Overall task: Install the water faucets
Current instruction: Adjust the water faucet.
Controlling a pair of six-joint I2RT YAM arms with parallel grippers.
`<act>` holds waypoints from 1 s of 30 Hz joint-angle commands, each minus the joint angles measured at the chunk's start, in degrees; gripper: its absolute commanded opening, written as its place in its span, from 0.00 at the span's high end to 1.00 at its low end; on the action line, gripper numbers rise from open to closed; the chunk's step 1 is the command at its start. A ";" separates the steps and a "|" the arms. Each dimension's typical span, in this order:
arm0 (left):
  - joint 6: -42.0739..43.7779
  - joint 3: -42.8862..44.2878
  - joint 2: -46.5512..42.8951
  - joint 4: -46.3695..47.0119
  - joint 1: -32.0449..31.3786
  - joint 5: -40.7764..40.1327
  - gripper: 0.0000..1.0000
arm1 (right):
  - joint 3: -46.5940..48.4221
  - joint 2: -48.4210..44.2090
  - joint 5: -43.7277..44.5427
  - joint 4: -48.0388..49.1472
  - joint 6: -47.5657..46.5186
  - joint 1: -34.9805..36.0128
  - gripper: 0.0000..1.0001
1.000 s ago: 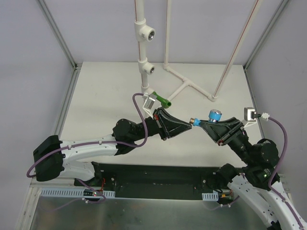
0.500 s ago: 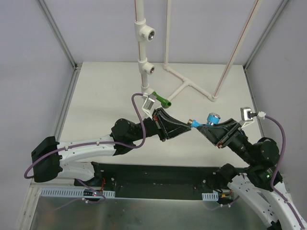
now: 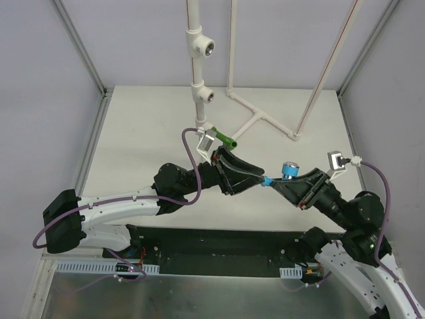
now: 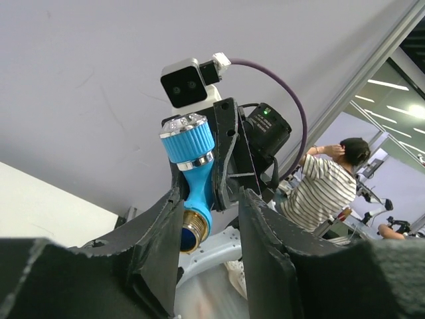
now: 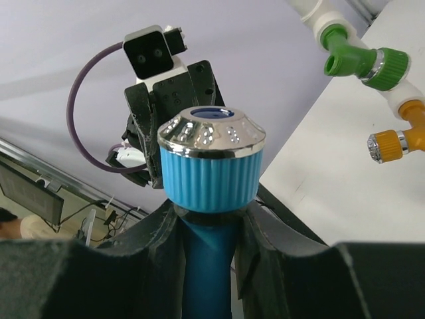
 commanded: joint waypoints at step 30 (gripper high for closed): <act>-0.25 6.35 1.79 -3.55 0.24 5.46 1.00 | 2.55 -2.51 -4.04 4.17 0.65 0.18 1.00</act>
